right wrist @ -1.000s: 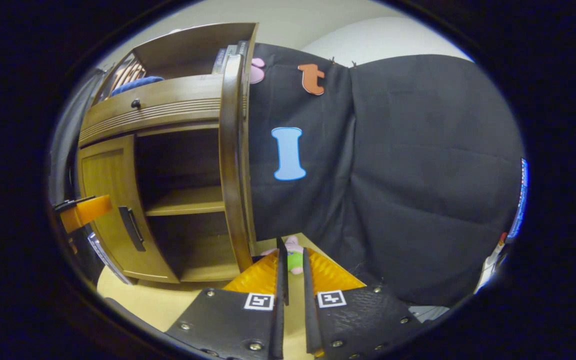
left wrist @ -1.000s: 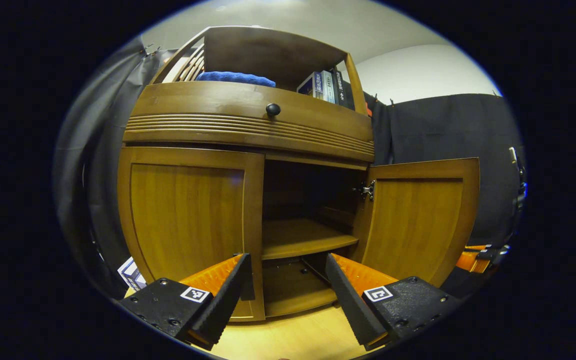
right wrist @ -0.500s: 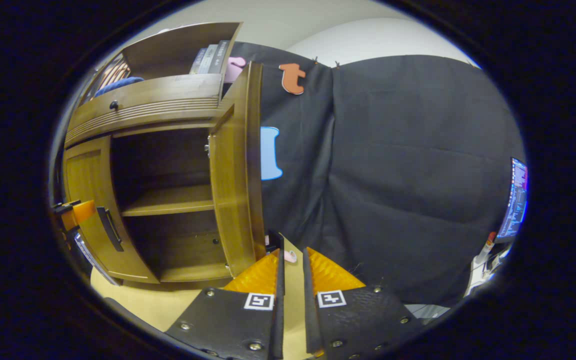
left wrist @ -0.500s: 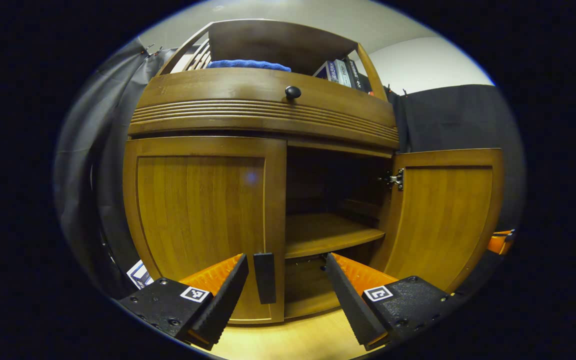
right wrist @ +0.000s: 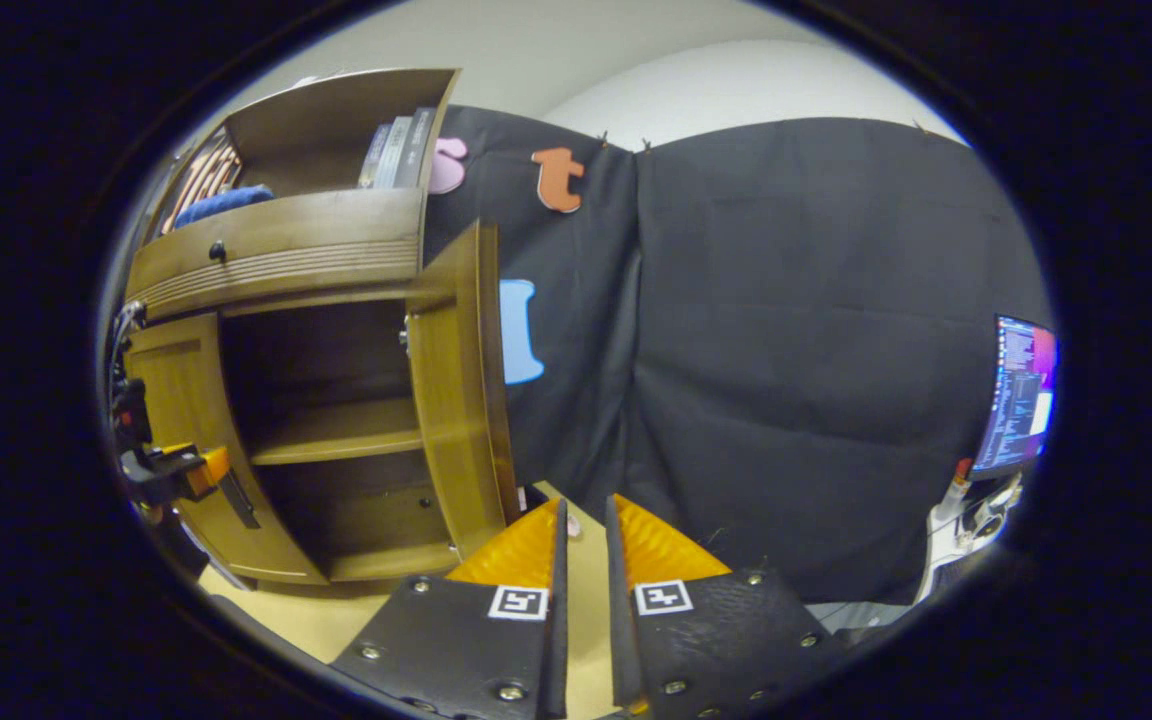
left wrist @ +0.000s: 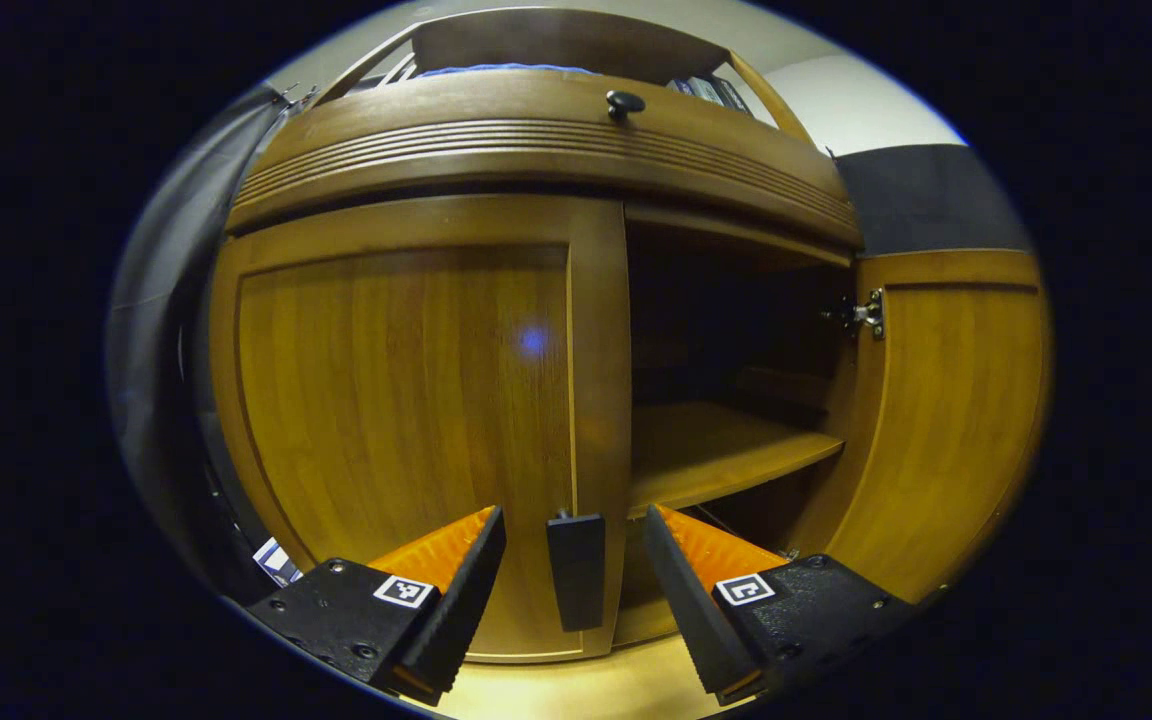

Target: Open the right door of the double-door shoe cabinet with the right hand, and open the left door with the left hand.

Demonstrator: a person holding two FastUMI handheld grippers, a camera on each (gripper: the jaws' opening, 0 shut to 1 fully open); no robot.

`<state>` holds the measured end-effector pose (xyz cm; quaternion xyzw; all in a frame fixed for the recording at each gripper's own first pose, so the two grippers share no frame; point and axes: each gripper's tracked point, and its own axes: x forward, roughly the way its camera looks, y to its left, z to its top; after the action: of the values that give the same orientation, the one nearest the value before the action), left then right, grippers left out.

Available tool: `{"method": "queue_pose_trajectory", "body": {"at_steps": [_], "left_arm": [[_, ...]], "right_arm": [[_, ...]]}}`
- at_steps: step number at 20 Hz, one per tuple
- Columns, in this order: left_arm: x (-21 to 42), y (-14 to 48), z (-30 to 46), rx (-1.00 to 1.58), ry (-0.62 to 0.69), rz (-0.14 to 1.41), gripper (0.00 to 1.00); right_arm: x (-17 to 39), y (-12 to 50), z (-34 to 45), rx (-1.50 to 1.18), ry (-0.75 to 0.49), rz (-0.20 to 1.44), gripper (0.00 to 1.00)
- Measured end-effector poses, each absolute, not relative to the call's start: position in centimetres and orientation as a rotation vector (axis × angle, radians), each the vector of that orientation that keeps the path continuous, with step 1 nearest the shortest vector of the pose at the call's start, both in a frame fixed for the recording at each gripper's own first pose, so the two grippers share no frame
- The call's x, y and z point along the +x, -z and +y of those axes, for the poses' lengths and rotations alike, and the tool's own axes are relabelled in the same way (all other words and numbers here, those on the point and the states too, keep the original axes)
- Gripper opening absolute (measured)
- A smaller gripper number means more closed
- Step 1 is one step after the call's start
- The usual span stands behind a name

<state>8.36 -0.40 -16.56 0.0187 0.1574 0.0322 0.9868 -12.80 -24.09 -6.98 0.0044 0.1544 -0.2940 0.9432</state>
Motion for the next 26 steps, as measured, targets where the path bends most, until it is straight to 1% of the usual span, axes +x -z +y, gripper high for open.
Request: {"method": "queue_pose_trajectory", "body": {"at_steps": [1,4,6,7,14,16,25,26], "left_arm": [[8.5,16.7,-0.1,0.043,-0.075,0.313,0.88],[8.9,16.3,0.1,0.058,-0.080,0.264,0.83],[9.4,16.3,0.1,0.080,-0.066,0.257,0.74],[9.6,16.4,0.2,0.086,-0.063,0.257,0.67],[10.5,17.1,-0.3,0.078,-0.042,0.275,0.48],[10.5,17.0,-0.3,0.066,-0.051,0.280,0.38],[10.4,17.1,-0.3,0.010,-0.047,0.294,0.29],[10.3,17.1,-0.4,0.010,-0.041,0.296,0.31]], "right_arm": [[-14.3,6.2,-24.5,0.007,0.628,0.304,0.18],[-17.9,4.6,-25.0,-0.006,0.726,0.287,0.17],[-19.6,4.5,-25.1,-0.008,0.775,0.289,0.17],[-20.3,4.3,-25.3,-0.010,0.796,0.288,0.17],[-23.3,3.6,-24.5,-0.023,0.866,0.278,0.17],[-23.9,3.5,-24.4,-0.017,0.876,0.276,0.17],[-25.7,3.1,-24.2,0.008,0.895,0.251,0.18],[-25.7,3.0,-24.1,0.008,0.896,0.249,0.17]]}}
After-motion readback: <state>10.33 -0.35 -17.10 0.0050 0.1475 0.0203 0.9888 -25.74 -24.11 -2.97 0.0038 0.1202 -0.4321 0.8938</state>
